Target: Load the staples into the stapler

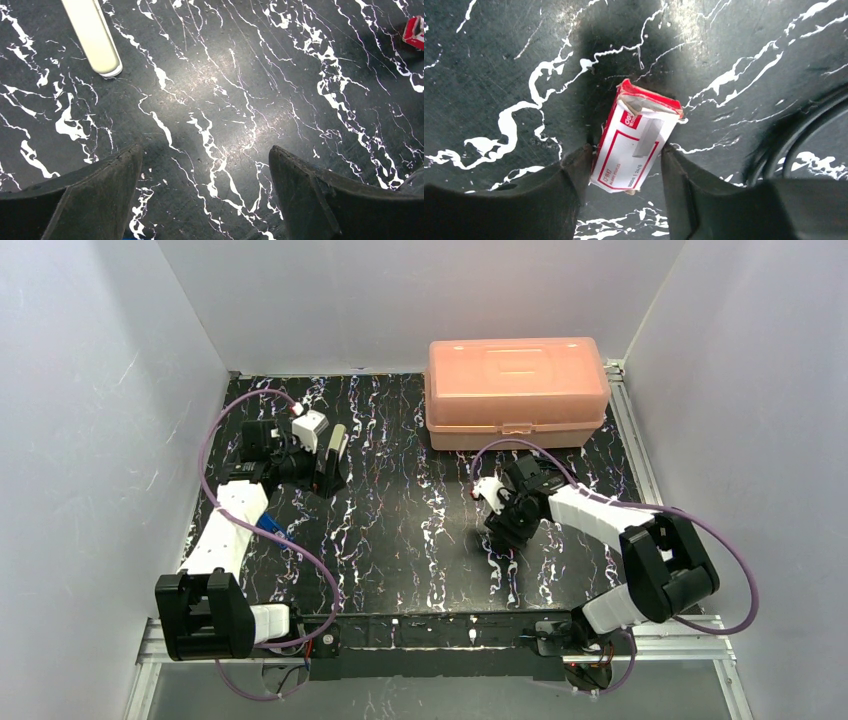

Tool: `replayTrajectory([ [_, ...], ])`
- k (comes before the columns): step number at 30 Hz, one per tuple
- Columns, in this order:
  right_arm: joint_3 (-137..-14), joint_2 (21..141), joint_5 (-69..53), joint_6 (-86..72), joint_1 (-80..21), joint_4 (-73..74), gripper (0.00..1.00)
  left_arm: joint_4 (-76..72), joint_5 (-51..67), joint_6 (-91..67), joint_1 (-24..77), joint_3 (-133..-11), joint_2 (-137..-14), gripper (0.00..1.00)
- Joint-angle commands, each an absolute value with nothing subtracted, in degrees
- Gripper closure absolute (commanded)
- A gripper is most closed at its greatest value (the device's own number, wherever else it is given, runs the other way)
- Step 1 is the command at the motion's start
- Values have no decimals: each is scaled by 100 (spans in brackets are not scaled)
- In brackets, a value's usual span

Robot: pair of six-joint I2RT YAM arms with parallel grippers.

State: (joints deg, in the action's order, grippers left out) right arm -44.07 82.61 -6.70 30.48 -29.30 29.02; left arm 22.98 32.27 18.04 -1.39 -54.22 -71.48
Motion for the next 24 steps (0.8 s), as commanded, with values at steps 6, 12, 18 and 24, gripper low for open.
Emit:
replayTrajectory([
  [6,-4655,8804,-1166,3392,-3314,2458,75,1765,4401,661,240,-4921,-7141,20],
  [12,-4823,9109,-1575,3411,-3705,1573,83,1337,5065,-615,767,-4932,-8033,27],
  [18,-4964,9237,-1684,3149,-3977,872,84,281,5264,-2060,1410,-5081,-9166,41],
  [24,-4902,9233,-1768,2947,-4043,632,84,-356,5436,-2944,1974,-5507,-10202,45],
])
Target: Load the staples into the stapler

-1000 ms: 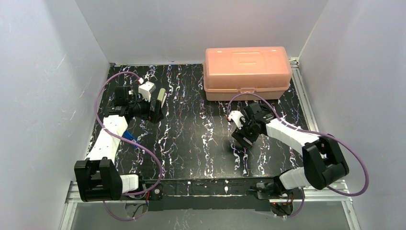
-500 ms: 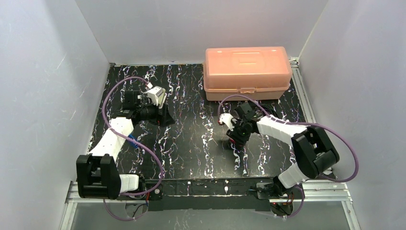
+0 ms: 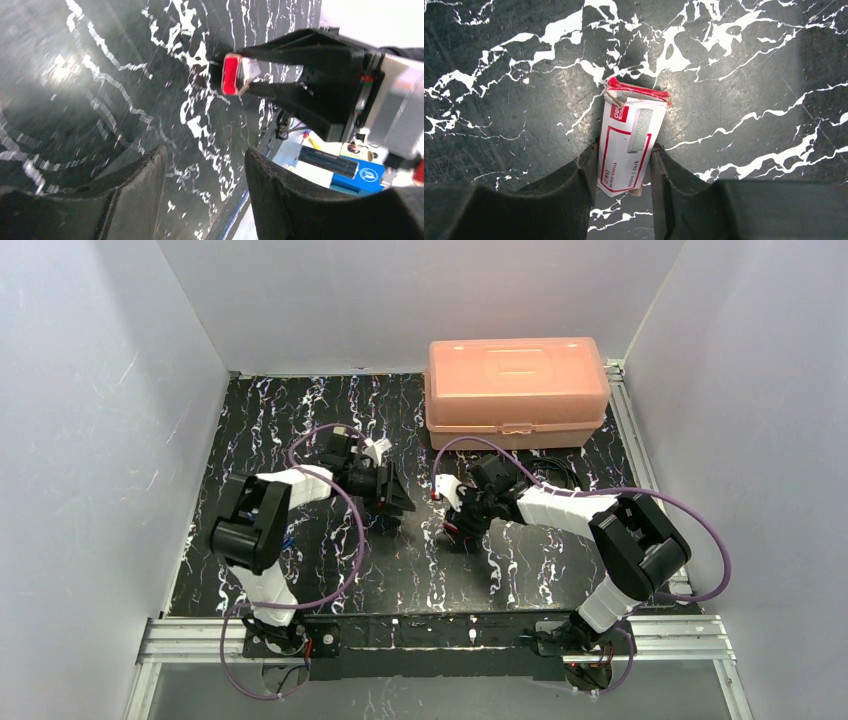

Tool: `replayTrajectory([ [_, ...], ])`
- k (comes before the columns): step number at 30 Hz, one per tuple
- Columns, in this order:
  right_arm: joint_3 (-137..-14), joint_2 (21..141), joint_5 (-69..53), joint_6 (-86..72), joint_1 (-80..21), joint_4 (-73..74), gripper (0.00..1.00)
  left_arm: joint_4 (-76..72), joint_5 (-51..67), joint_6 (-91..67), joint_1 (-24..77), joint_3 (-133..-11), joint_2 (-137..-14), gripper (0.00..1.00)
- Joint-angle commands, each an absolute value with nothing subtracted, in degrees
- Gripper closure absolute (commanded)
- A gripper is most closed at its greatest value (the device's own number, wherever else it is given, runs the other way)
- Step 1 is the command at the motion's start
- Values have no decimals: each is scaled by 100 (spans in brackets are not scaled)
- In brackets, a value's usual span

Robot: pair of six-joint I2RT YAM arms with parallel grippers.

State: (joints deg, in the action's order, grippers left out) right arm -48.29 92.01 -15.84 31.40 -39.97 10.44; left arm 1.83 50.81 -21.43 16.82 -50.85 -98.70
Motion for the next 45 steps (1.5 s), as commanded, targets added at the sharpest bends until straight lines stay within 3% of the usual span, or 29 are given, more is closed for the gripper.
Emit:
replayTrajectory([
  [1,-4890,9241,-1788,2911,-4044,611,84,-393,5416,-3011,2039,-5567,-10347,46],
  [15,-4852,9254,-1990,2821,-4044,545,85,-1515,5286,-3700,2567,-5738,-11266,63],
  [29,-4886,9307,-2013,2874,-4044,613,85,-1795,5470,-3839,2675,-5834,-11626,72],
  [45,-4988,9501,-1973,2892,-4051,707,85,-1871,5752,-3732,2681,-5767,-11657,70],
])
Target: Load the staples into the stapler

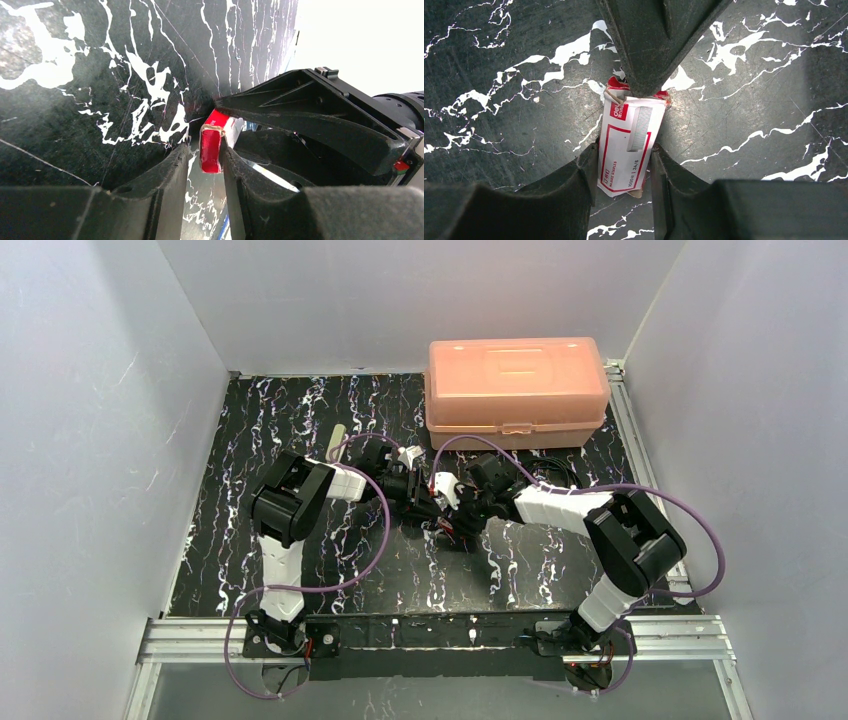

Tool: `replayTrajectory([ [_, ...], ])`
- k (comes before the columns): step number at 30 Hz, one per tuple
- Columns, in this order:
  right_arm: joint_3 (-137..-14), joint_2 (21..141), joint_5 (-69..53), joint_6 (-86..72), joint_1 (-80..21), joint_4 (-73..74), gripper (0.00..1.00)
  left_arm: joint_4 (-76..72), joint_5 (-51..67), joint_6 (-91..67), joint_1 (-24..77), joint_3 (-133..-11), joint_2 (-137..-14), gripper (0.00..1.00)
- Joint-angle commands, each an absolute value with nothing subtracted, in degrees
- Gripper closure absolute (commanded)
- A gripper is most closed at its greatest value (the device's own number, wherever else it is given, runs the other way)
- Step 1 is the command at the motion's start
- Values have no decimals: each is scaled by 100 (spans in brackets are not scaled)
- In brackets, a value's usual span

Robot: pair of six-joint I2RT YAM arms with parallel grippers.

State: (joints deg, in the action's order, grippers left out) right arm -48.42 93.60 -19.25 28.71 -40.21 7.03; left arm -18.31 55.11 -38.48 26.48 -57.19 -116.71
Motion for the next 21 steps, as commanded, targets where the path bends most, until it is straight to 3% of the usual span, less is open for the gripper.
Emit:
replayTrajectory([
  [1,-4996,9501,-1984,2892,-4047,700,85,-1868,5749,-3712,2681,-5759,-11655,70],
  [21,-4965,9472,-1987,2947,-4051,691,85,-1872,5730,-3612,2683,-5688,-11696,75],
])
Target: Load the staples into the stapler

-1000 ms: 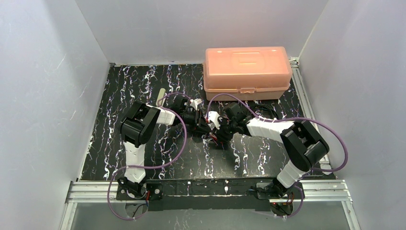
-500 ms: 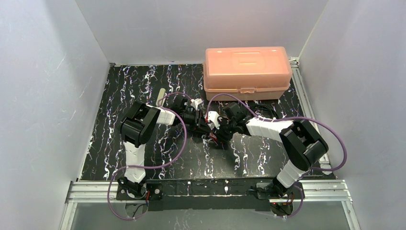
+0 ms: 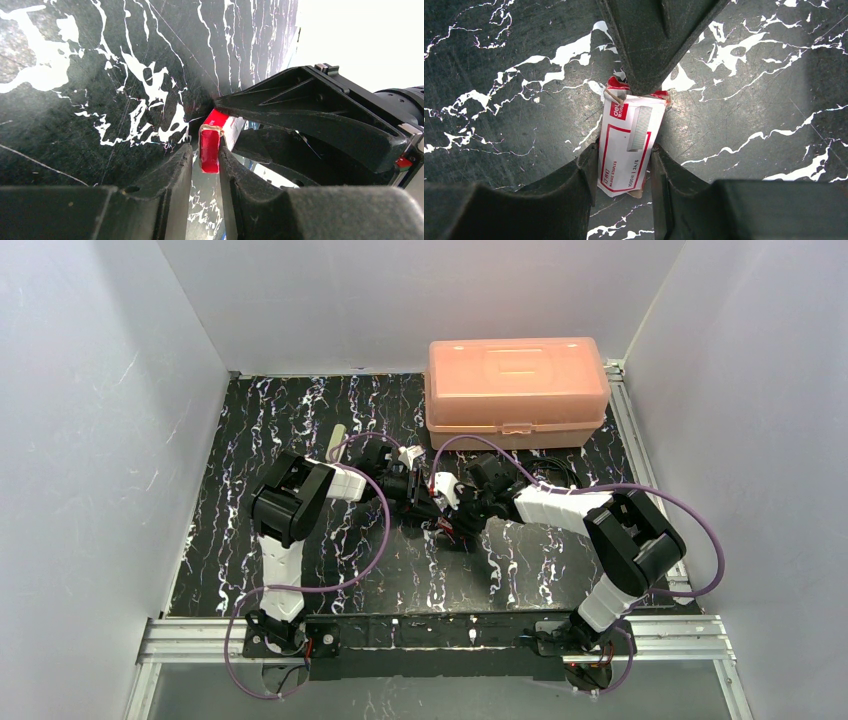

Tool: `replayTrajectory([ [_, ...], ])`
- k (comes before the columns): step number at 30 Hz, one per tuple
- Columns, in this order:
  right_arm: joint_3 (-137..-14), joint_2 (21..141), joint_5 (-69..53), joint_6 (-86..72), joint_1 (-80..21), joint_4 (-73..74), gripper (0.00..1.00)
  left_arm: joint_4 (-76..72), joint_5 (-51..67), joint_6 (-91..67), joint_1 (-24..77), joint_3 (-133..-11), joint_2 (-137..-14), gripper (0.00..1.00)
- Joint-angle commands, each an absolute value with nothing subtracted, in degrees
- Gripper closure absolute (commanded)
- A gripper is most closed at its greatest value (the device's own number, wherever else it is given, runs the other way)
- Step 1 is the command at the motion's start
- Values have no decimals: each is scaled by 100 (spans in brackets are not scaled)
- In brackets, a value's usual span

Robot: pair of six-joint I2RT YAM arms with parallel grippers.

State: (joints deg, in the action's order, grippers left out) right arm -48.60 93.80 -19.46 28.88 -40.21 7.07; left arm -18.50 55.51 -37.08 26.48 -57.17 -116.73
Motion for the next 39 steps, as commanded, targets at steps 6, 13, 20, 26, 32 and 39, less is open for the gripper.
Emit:
replayTrajectory([
  [6,-4988,9470,-2013,2920,-4045,684,85,-1872,5720,-3636,2707,-5686,-11764,77],
  [13,-4992,9478,-2005,2909,-4050,674,85,-1827,5810,-3632,2728,-5717,-11801,76],
  [20,-5036,9524,-1965,2866,-4045,666,85,-1819,5852,-3629,2842,-5774,-11845,76],
  [26,-5045,9527,-1991,2892,-4046,726,85,-1723,5757,-3495,2872,-5797,-11830,83],
  [32,-5080,9520,-2055,3167,-4046,1027,85,-1383,5584,-3143,2865,-5852,-11731,90],
  [39,-5173,9557,-2089,3312,-4036,1356,84,-1035,5353,-2771,2865,-5964,-11689,95],
])
